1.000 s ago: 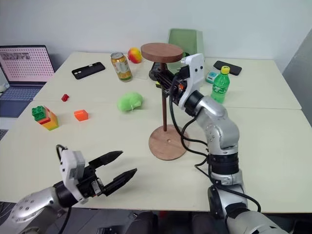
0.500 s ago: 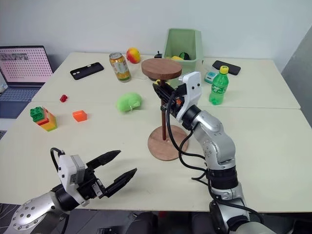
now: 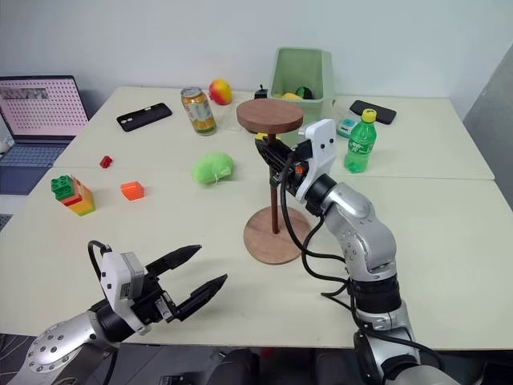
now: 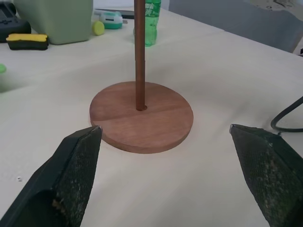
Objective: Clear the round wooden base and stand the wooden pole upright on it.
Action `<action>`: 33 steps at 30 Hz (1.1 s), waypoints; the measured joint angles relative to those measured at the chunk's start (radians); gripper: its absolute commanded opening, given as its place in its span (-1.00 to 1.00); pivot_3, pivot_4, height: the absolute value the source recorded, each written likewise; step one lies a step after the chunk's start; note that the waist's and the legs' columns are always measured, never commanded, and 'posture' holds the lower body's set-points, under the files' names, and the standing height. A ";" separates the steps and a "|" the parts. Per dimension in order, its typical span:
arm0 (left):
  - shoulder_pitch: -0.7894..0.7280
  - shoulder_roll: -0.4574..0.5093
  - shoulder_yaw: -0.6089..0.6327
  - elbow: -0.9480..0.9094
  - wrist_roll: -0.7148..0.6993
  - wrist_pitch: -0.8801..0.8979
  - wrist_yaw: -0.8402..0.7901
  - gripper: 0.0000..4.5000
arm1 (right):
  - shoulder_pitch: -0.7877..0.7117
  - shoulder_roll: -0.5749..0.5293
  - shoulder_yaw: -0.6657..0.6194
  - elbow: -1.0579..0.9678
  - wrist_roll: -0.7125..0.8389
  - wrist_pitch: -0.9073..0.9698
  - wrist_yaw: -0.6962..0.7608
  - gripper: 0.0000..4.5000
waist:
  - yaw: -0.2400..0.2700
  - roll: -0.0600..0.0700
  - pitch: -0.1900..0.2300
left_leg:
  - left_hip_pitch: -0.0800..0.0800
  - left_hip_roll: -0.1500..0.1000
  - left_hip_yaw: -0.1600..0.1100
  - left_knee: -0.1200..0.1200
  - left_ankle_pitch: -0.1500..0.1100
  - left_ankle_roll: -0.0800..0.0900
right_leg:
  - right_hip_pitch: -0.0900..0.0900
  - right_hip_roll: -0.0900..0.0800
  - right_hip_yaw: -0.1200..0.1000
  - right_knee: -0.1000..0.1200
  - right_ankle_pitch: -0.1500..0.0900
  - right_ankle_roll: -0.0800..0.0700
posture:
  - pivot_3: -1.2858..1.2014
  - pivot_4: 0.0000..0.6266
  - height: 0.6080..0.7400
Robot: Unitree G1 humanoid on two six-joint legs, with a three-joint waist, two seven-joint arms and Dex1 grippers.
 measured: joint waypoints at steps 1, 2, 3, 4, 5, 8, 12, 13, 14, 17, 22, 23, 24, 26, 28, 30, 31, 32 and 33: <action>0.000 0.000 -0.002 0.005 0.002 -0.001 0.000 1.00 | 0.004 -0.001 0.000 -0.001 0.000 -0.006 0.003 -0.89 | 0.000 0.000 0.000 | 0.000 0.000 0.000 0.000 0.000 0.000 | 0.000 0.000 0.000 0.000 0.000 0.000 | 0.03 -0.52 1.00; -0.002 0.000 -0.005 0.008 0.003 -0.002 0.000 1.00 | 0.005 -0.002 0.002 -0.001 0.000 -0.008 0.005 -0.89 | 0.000 0.000 0.000 | 0.000 0.000 0.000 0.000 0.000 0.000 | 0.000 0.000 0.000 0.000 0.000 0.000 | 0.03 -0.52 1.00; -0.003 0.000 -0.007 0.009 0.004 -0.003 0.000 1.00 | 0.005 -0.004 0.006 -0.001 0.000 -0.009 0.006 -0.89 | 0.000 0.000 0.000 | 0.000 0.000 0.000 0.000 0.000 0.000 | 0.000 0.000 0.000 0.000 0.000 0.000 | 0.03 -0.52 1.00; -0.002 0.000 -0.007 0.010 0.004 -0.005 0.000 1.00 | 0.005 -0.006 0.009 -0.002 0.000 -0.010 0.006 -0.89 | 0.000 0.000 0.000 | 0.000 0.000 0.000 0.000 0.000 0.000 | 0.000 0.000 0.000 0.000 0.000 0.000 | 0.03 -0.52 1.00; -0.002 0.000 -0.007 0.010 0.004 -0.008 0.000 1.00 | 0.005 -0.007 0.013 -0.002 0.000 -0.011 0.006 -0.89 | 0.000 0.000 0.000 | 0.000 0.000 0.000 0.000 0.000 0.000 | 0.000 0.000 0.000 0.000 0.000 0.000 | 0.03 -0.52 1.00; -0.001 0.000 -0.007 0.010 0.004 -0.014 0.000 1.00 | 0.014 -0.014 0.022 -0.009 0.000 -0.023 0.009 -0.89 | 0.000 0.000 -0.001 | 0.000 0.000 0.000 0.000 0.000 0.000 | 0.000 0.000 0.000 0.000 0.000 0.000 | 0.03 -0.52 1.00; -0.002 0.001 -0.007 0.010 0.013 -0.018 0.002 1.00 | 0.032 -0.031 0.064 -0.016 -0.015 -0.077 0.025 -0.89 | 0.000 0.000 -0.001 | 0.001 0.000 0.000 0.000 0.000 0.000 | 0.001 0.000 0.000 0.000 0.000 0.000 | 0.03 -0.52 1.00; -0.003 0.001 -0.007 0.010 0.015 -0.019 0.003 1.00 | 0.045 -0.031 0.084 -0.017 -0.029 -0.108 0.033 -0.89 | 0.000 0.000 -0.002 | 0.001 0.000 0.000 0.000 0.000 0.000 | 0.001 0.000 0.000 0.000 0.000 0.000 | 0.03 -0.52 1.00; -0.004 0.001 -0.007 0.011 0.017 -0.019 0.003 1.00 | 0.064 -0.031 0.114 -0.013 -0.052 -0.158 0.041 -0.89 | 0.000 0.000 -0.003 | 0.001 0.000 0.000 0.000 0.000 0.000 | 0.001 0.000 0.000 -0.001 0.000 0.000 | 0.03 -0.52 1.00; -0.006 0.001 -0.007 0.012 0.018 -0.019 0.003 1.00 | 0.112 -0.028 0.179 0.016 -0.111 -0.298 0.056 -0.89 | -0.001 0.000 -0.007 | 0.011 0.000 0.000 -0.002 0.000 0.000 | 0.010 0.000 0.000 -0.003 0.000 0.000 | 0.03 -0.52 1.00; -0.023 0.010 -0.007 0.018 0.017 -0.018 0.001 1.00 | 0.140 -0.033 0.193 0.095 -0.127 -0.375 0.080 -0.89 | -0.001 0.003 -0.020 | 0.045 0.000 -0.002 -0.018 -0.001 0.000 | 0.046 0.003 -0.001 -0.024 -0.002 -0.003 | 0.03 -0.52 1.00; -0.024 0.010 -0.007 0.022 0.017 -0.018 0.001 1.00 | 0.141 -0.036 0.193 0.101 -0.122 -0.373 0.085 -0.89 | 0.000 0.003 -0.021 | 0.050 0.000 -0.003 -0.020 -0.001 0.000 | 0.050 0.003 -0.001 -0.027 -0.003 -0.004 | 0.03 -0.52 1.00; -0.024 0.010 -0.007 0.025 0.017 -0.018 0.002 1.00 | 0.144 -0.041 0.192 0.101 -0.119 -0.371 0.093 -0.89 | 0.000 0.004 -0.023 | 0.052 0.000 -0.004 -0.020 -0.001 0.001 | 0.052 0.003 -0.002 -0.031 -0.003 -0.004 | 0.03 -0.52 1.00; -0.025 0.011 -0.007 0.028 0.017 -0.018 0.002 1.00 | 0.144 -0.043 0.183 0.100 -0.105 -0.354 0.097 -0.89 | 0.000 0.004 -0.026 | 0.052 0.000 -0.004 -0.021 -0.001 0.001 | 0.052 0.003 -0.001 -0.031 -0.003 -0.004 | 0.03 -0.52 1.00; -0.029 0.011 -0.007 0.030 0.017 -0.018 0.002 1.00 | 0.144 -0.043 0.170 0.100 -0.084 -0.329 0.096 -0.89 | 0.001 0.003 -0.030 | 0.052 0.001 -0.004 -0.022 -0.001 0.001 | 0.053 0.002 -0.001 -0.032 -0.003 -0.004 | 0.03 -0.52 1.00; -0.039 0.011 -0.007 0.031 0.017 -0.018 0.002 1.00 | 0.144 -0.046 0.159 0.095 -0.074 -0.307 0.097 -0.89 | 0.001 0.003 -0.032 | 0.052 0.001 -0.004 -0.023 -0.001 0.001 | 0.053 0.001 -0.001 -0.032 -0.003 -0.004 | 0.03 -0.52 1.00; -0.041 0.012 -0.007 0.032 0.017 -0.019 0.001 1.00 | 0.145 -0.049 0.157 0.090 -0.069 -0.300 0.098 -0.89 | 0.001 0.003 -0.032 | 0.052 0.000 -0.004 -0.023 -0.001 0.001 | 0.053 0.001 -0.001 -0.032 -0.003 -0.004 | 0.03 -0.52 1.00; -0.043 0.012 -0.007 0.032 0.017 -0.019 0.000 1.00 | 0.149 -0.056 0.156 0.079 -0.063 -0.289 0.103 -0.73 | 0.001 0.003 -0.032 | 0.052 0.001 -0.004 -0.024 -0.001 0.001 | 0.054 0.001 -0.001 -0.032 -0.003 -0.004 | 0.03 -0.52 1.00; -0.045 0.012 -0.007 0.036 0.017 -0.019 0.000 1.00 | 0.152 -0.065 0.155 0.073 -0.058 -0.285 0.109 -0.57 | 0.001 0.003 -0.032 | 0.052 0.000 -0.004 -0.025 -0.001 0.001 | 0.054 0.000 -0.001 -0.032 -0.003 -0.004 | 0.03 -0.52 1.00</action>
